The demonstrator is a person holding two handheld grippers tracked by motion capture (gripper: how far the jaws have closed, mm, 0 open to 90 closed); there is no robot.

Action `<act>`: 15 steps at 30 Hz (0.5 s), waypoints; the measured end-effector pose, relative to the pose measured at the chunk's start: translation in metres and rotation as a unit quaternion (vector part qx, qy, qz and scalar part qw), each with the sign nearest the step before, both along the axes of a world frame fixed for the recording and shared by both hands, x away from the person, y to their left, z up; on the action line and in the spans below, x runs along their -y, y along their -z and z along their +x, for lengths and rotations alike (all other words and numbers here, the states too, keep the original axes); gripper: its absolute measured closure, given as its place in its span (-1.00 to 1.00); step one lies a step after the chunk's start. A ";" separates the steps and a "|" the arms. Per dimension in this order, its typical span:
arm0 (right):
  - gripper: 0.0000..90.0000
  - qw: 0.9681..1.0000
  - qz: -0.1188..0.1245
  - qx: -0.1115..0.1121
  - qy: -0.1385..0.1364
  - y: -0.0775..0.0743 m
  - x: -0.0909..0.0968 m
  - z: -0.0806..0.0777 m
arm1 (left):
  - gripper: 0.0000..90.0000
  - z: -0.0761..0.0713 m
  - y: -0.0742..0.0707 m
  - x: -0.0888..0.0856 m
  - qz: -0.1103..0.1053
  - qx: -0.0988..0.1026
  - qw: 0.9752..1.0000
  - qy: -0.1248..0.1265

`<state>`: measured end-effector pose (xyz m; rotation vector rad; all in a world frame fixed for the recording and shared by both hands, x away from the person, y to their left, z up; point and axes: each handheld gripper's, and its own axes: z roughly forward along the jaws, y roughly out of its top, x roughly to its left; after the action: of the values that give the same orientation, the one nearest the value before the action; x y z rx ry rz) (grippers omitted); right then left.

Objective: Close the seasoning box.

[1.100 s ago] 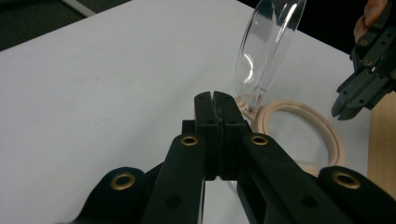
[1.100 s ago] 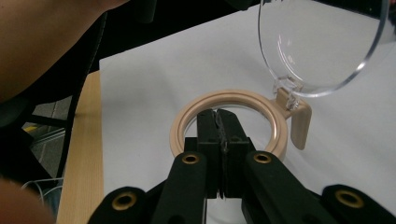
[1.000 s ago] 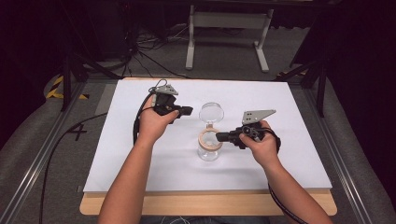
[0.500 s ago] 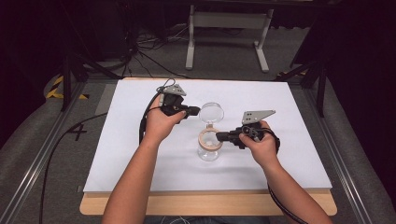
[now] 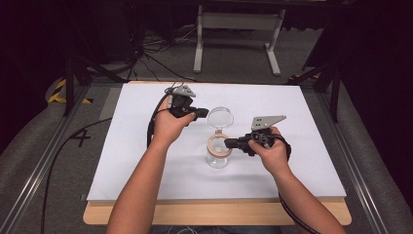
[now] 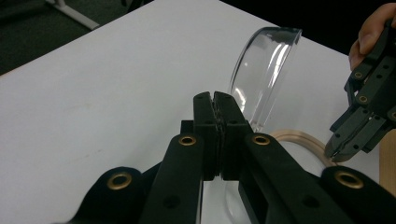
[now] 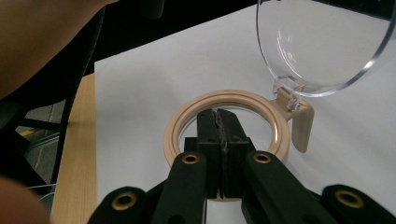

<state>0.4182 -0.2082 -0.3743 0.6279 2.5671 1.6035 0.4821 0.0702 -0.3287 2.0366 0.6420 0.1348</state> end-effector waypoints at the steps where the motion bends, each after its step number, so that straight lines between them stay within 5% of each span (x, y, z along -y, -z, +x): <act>1: 0.99 1.000 0.000 0.000 0.000 0.000 0.000 0.000 | 0.98 0.000 0.000 0.000 0.000 0.000 1.000 0.000; 15: 0.99 1.000 0.001 -0.003 -0.002 -0.002 0.003 -0.001 | 0.94 -0.020 -0.007 0.006 0.025 0.017 0.999 0.031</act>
<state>0.4175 -0.2108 -0.3728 0.6288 2.5728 1.6066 0.4624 0.0641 -0.3219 2.0951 0.5593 0.1496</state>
